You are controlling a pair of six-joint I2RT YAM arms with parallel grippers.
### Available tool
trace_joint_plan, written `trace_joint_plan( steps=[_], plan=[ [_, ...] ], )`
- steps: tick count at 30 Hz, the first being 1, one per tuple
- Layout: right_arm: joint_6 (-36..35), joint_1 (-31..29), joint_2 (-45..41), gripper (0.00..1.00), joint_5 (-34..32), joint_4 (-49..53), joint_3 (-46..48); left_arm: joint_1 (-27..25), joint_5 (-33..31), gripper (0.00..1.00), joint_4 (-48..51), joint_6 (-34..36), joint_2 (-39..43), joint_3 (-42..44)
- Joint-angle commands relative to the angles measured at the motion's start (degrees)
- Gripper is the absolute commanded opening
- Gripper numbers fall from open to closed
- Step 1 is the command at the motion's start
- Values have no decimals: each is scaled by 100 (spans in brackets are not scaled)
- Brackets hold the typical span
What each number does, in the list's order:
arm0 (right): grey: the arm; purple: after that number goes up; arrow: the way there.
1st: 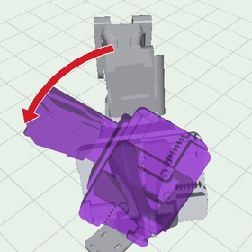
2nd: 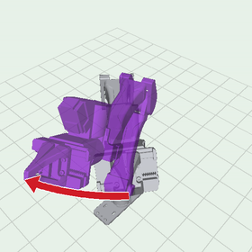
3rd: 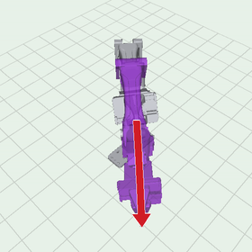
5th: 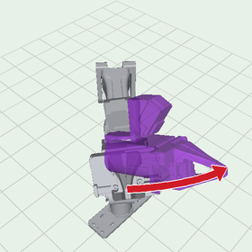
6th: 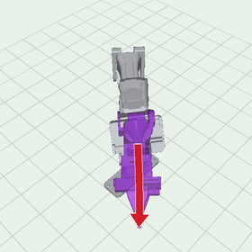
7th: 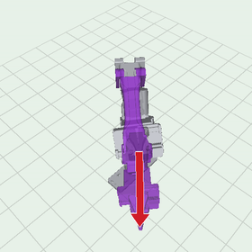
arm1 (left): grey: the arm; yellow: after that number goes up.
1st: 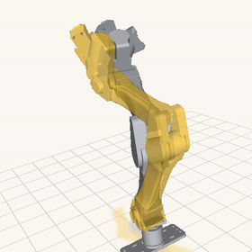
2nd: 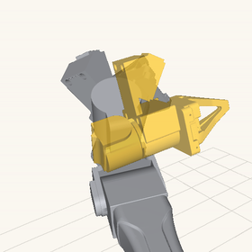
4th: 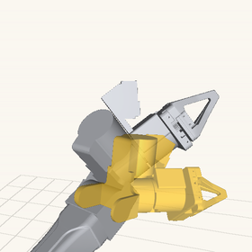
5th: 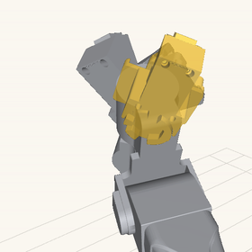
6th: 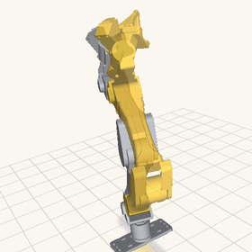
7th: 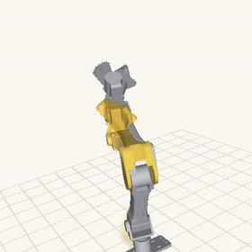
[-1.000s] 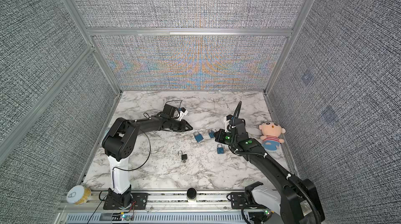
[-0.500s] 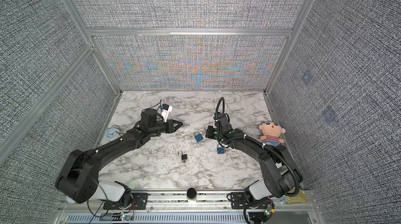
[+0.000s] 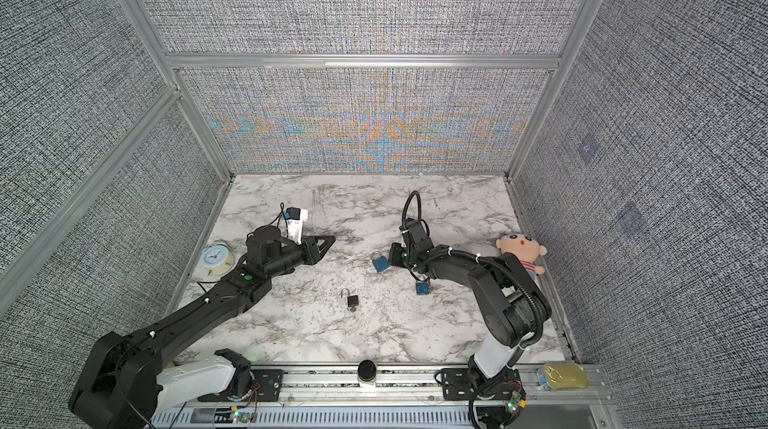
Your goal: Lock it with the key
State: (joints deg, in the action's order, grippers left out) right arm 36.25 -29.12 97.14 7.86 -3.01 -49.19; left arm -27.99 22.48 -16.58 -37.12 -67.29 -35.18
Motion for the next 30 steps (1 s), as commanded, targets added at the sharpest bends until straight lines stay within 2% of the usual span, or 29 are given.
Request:
trace_joint_plan(
  steps=[1, 8, 12, 19, 25, 30],
  plan=[
    [124, -2, 107, 4, -30, -174, -44, 4, 46, 30, -186, -23, -64, -51],
    [226, -17, 218, 11, 15, -236, 5, 1, 193, 30, 91, -57, -321, -321],
    [248, -41, 249, 19, 41, -218, 6, 1, 198, 30, 82, -71, -374, -334],
    [203, -82, 21, 21, -67, 18, 1, 8, 182, 30, 126, -76, -358, -338],
    [42, -290, -426, 24, -525, 551, -10, 10, -97, 30, 206, -62, -204, -231],
    [-13, -706, -800, 27, -888, 911, 6, 21, -620, 30, 335, -163, 62, 13]
  ],
)
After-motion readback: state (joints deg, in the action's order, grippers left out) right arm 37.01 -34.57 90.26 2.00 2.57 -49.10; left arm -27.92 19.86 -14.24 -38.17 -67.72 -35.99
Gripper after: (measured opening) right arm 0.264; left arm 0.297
